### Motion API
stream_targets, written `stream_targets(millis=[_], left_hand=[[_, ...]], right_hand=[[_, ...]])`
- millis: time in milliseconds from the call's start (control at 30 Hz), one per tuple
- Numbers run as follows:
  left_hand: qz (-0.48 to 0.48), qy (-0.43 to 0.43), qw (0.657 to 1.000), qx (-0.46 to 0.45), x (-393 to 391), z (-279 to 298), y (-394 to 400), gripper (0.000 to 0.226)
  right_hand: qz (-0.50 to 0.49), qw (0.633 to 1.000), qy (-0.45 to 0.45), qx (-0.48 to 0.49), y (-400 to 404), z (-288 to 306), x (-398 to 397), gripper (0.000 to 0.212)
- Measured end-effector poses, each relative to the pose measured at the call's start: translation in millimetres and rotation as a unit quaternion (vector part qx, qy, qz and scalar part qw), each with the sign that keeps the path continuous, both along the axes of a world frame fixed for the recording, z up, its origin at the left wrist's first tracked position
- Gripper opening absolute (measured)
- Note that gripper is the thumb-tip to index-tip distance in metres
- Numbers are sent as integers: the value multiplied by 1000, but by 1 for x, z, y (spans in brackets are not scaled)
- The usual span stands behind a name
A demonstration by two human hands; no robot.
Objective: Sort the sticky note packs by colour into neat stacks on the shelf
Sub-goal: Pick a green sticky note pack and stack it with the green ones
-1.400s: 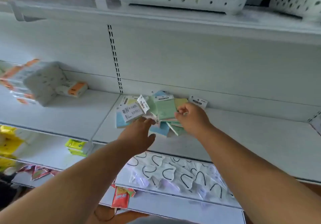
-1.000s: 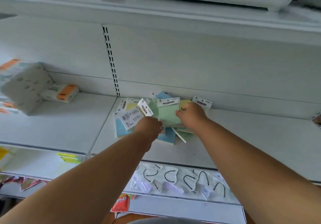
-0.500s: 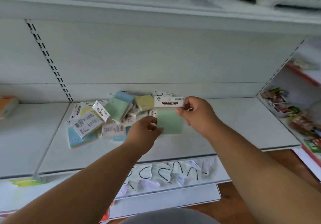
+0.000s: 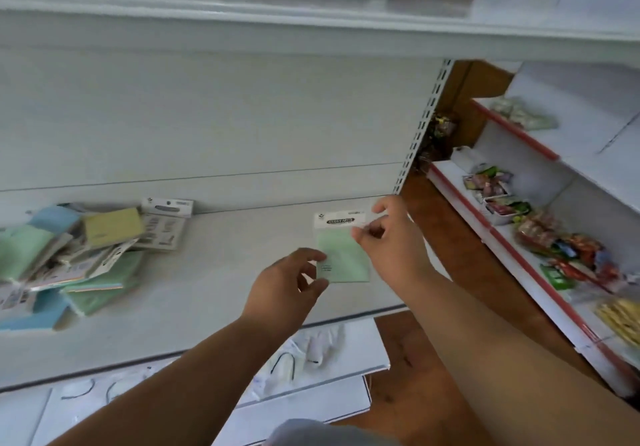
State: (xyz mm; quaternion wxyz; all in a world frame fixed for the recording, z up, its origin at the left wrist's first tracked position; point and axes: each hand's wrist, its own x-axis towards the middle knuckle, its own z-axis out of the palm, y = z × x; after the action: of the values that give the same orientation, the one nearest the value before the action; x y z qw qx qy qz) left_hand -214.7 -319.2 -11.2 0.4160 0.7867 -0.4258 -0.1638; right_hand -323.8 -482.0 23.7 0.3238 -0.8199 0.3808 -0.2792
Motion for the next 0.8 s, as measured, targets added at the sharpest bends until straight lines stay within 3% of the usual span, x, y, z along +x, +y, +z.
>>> stream_targets(millis=[167,267,500,800], left_hand=[[4,-9,1000,20,-19,-5,-51,34],[-14,-17,999,49,-18,-11,-74,38],[-49,-145,980,128,-24,-14,-144,42],[54,-209,946,241,-37,-28,-215,33]], right_hand=[[43,998,51,-18,-51,-8,-28,10],[48,996,69,-7,-75,-12,-31,11],[38,989,128,-57,-139,-15,-26,14],[178,955,213,-102,-228,-45,11,13]])
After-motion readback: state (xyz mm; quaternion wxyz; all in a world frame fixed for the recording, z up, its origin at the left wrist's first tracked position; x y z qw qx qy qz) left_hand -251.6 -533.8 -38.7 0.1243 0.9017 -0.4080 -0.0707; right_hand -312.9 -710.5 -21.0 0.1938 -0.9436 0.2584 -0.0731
